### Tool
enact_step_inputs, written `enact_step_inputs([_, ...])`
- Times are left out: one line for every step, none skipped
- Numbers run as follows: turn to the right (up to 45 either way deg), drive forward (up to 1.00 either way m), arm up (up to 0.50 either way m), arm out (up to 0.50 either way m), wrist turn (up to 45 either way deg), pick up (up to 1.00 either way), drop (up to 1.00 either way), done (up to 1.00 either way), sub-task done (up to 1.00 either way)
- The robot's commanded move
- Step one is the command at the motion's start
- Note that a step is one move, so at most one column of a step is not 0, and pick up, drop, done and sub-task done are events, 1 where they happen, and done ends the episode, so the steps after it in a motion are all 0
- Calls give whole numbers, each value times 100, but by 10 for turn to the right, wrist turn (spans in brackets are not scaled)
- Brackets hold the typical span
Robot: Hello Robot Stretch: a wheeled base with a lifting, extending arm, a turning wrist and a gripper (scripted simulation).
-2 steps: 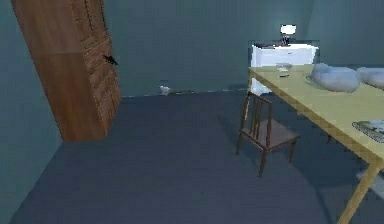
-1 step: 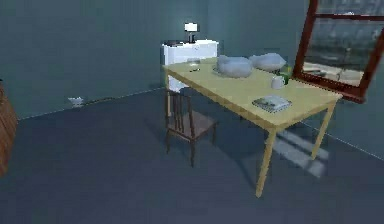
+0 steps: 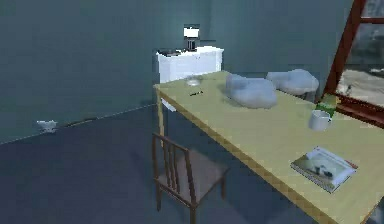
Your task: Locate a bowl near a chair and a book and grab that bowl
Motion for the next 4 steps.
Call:
enact_step_inputs([-420,0,0,0,0,0,0,0,0])
enact_step_inputs([0,100,0,0,0,0,0,0,0])
enact_step_inputs([-90,0,0,0,0,0,0,0,0])
enact_step_inputs([0,20,0,0,0,0,0,0,0])
